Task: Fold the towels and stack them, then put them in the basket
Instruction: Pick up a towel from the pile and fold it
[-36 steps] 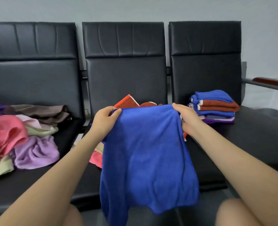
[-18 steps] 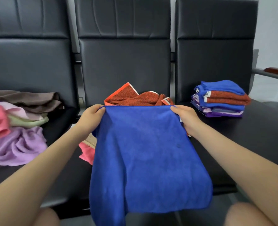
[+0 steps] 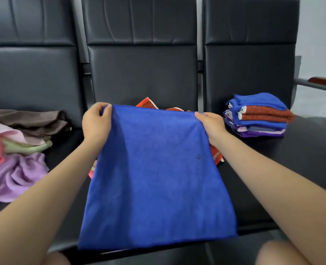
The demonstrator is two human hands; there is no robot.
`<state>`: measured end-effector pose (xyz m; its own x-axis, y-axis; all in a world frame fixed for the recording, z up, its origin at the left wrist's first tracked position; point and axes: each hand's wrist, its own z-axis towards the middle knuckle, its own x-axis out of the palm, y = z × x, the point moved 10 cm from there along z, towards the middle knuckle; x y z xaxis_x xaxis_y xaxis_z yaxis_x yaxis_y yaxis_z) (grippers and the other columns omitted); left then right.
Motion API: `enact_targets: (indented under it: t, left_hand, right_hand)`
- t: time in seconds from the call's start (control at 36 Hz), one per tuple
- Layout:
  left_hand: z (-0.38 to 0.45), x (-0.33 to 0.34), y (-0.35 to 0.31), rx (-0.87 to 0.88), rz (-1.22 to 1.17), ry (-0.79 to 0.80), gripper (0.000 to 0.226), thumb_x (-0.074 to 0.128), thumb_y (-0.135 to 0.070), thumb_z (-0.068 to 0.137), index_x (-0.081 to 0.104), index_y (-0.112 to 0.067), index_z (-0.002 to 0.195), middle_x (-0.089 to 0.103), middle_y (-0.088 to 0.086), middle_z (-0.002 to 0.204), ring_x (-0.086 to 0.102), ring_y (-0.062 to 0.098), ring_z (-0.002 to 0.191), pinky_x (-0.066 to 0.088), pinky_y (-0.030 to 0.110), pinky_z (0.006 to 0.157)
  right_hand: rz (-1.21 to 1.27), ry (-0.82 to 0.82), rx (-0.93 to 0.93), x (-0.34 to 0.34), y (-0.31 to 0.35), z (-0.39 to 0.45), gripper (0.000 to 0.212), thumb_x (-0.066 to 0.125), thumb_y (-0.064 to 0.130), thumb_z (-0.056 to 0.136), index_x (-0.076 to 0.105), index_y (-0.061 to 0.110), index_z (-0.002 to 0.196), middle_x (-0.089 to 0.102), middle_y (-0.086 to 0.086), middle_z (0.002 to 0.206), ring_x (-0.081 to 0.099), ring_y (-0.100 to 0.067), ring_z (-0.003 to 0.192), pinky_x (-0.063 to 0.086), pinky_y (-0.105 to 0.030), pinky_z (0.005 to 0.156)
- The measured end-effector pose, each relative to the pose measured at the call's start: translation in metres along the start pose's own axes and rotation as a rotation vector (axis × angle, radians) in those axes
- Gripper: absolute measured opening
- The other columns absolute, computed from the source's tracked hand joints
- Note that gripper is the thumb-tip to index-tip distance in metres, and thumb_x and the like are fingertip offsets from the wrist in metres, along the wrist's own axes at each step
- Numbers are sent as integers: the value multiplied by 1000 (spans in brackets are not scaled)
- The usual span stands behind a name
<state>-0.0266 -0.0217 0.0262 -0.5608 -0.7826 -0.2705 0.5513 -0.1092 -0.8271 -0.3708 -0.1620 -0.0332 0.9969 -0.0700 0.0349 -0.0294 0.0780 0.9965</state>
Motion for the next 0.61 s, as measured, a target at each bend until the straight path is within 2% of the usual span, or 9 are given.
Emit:
enact_targets:
  t: [0.08, 0.17, 0.25, 0.33, 0.42, 0.47, 0.53, 0.61]
  left_hand:
    - [0, 6, 13, -4, 128, -9, 22, 48, -26, 98, 64, -16, 110, 64, -1, 102, 56, 16, 95, 37, 25, 78]
    - [-4, 29, 49, -21, 320, 143, 27, 47, -19, 97, 60, -11, 119, 65, 13, 114, 58, 33, 107, 43, 35, 86]
    - [-7, 32, 78, -83, 449, 236, 31, 43, -17, 97, 57, -10, 123, 62, 21, 118, 56, 41, 108, 45, 42, 90]
    - [-8, 25, 79, -74, 490, 228, 34, 38, -17, 96, 56, -12, 124, 59, 25, 113, 58, 45, 100, 47, 47, 89]
    - [-15, 23, 64, -8, 479, 235, 34, 38, -15, 97, 56, -12, 125, 54, 24, 118, 56, 44, 103, 44, 44, 93]
    - [-27, 23, 47, 53, 441, 252, 33, 39, -14, 97, 58, -12, 124, 54, 20, 120, 53, 37, 109, 40, 39, 93]
    - [-43, 22, 28, 114, 393, 272, 31, 40, -14, 97, 60, -12, 120, 55, 14, 115, 54, 29, 105, 39, 34, 88]
    - [-65, 23, 0, 179, 310, 324, 24, 44, -17, 96, 63, -18, 110, 58, 5, 103, 55, 17, 88, 39, 27, 77]
  right_hand:
    - [-169, -59, -125, -1, 12, 10, 13, 57, 9, 91, 65, 3, 99, 60, -4, 92, 54, -16, 85, 44, -25, 73]
    - [-370, -30, -138, 6, -4, 12, 19, 59, 11, 90, 63, 13, 109, 64, -6, 108, 58, -19, 95, 45, -28, 82]
    - [-558, 59, -100, 8, -23, 9, 27, 59, 11, 89, 61, 7, 115, 65, -9, 105, 59, -23, 93, 41, -27, 72]
    - [-610, 23, -119, -7, -20, 7, 28, 57, 14, 88, 60, 11, 116, 65, -6, 107, 60, -23, 98, 38, -26, 69]
    - [-646, -16, -189, -17, -11, -1, 25, 58, 18, 88, 60, 16, 113, 66, -4, 104, 60, -22, 97, 41, -28, 76]
    - [-633, 6, -249, -15, -4, -16, 22, 59, 19, 89, 61, 17, 110, 62, 1, 92, 59, -19, 89, 44, -30, 74]
    - [-587, 47, -314, -10, 4, -33, 13, 62, 19, 88, 62, 19, 102, 58, 5, 80, 58, -16, 78, 46, -32, 72]
    - [-533, 132, -388, 5, 17, -64, 8, 64, 17, 88, 63, 21, 94, 55, 10, 73, 52, 0, 64, 43, -18, 65]
